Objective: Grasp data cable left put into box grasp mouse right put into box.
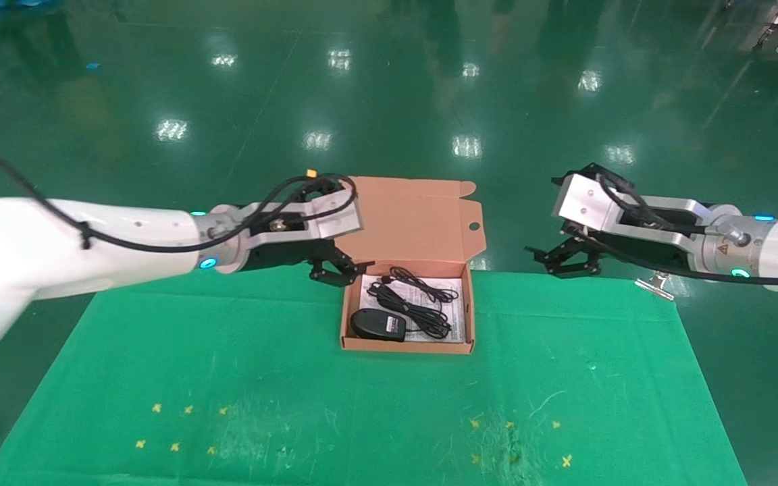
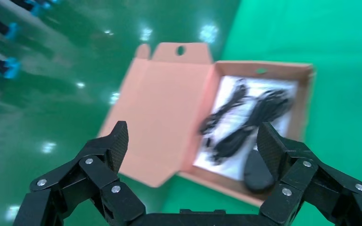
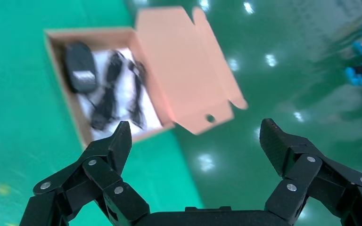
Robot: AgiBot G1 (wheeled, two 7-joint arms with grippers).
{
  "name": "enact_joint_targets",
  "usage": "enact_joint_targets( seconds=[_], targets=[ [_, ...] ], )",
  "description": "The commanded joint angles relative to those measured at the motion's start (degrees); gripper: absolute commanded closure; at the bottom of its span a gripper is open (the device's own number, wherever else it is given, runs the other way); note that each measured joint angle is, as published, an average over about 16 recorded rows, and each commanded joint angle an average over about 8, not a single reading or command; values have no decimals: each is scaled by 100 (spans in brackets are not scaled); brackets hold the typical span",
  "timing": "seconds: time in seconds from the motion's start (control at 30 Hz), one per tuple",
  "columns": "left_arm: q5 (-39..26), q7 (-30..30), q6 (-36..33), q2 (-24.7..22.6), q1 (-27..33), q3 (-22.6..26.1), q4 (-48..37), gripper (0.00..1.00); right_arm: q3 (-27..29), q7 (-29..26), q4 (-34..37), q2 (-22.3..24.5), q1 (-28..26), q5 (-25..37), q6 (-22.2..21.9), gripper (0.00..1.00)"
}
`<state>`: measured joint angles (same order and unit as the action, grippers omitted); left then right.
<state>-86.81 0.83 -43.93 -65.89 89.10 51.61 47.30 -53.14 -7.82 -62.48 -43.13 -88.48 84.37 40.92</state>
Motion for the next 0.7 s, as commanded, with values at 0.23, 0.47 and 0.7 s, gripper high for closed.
enact_joint_targets(
  seconds=[0.23, 0.47, 0.7],
  targets=[
    [654, 144, -608, 449, -401, -518, 383, 0, 530, -42, -158, 116, 384, -606, 639, 0],
    [1234, 272, -1147, 848, -756, -977, 722, 0, 999, -79, -299, 218, 724, -1144, 1205, 0],
    [1724, 380, -1602, 1184, -1056, -1365, 1008, 0, 1395, -110, -417, 305, 1011, -1597, 1682, 0]
  ],
)
